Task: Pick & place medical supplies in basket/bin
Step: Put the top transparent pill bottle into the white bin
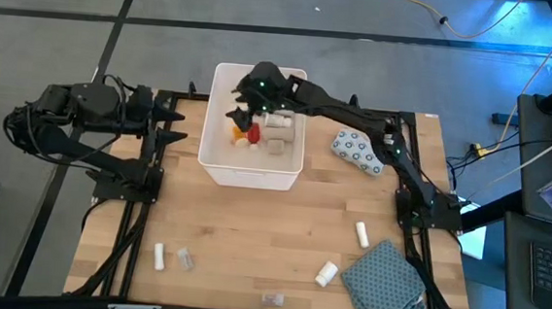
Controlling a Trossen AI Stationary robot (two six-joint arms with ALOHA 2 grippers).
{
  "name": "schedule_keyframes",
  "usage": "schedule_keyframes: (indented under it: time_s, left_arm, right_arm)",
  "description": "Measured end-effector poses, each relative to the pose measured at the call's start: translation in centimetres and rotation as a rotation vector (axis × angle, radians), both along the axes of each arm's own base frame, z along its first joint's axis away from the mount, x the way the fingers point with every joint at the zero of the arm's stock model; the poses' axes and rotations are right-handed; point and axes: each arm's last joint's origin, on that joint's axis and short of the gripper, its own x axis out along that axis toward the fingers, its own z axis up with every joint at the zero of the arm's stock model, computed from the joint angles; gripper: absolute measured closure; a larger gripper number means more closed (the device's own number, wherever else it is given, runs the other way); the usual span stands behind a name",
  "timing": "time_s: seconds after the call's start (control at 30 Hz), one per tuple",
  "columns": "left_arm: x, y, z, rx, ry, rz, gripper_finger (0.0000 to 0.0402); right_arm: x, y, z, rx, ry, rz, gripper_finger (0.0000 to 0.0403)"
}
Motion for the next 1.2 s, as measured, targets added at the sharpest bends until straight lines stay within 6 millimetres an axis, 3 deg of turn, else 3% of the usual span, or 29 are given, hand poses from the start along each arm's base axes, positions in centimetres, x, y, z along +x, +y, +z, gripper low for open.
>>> schedule_keyframes:
  time_s: [0.23,0.33,0.53,0.83,1.07,1.2]
  left_arm:
    - [0.5,-0.2,-0.1,-0.035,0.015,-0.032,0.0149]
    - [1.8,-0.6,-0.5,0.023,0.087,-0.155,0.0154]
    - [5.7,-2.6,-2.1,-0.034,0.245,-0.383,0.0163]
    - [11.1,-9.5,-7.3,0.023,0.660,-0.735,0.0174]
    - [13.4,-16.4,-12.5,0.257,0.895,-1.021,0.0180]
    - [14.0,-19.5,-15.8,0.312,1.019,-1.075,0.0179]
  right_arm:
    - [-2.1,6.2,3.6,0.024,0.052,0.085,0.0099]
    - [-2.4,10.0,3.5,0.065,0.140,0.141,0.0099]
    - [-3.7,17.6,3.3,0.142,0.290,0.201,0.0099]
    - [-7.3,28.5,2.6,0.090,0.490,0.173,0.0099]
    - [-9.5,33.7,2.4,0.006,0.456,0.052,0.0099]
    - [-10.3,35.3,2.4,-0.008,0.428,0.009,0.0099]
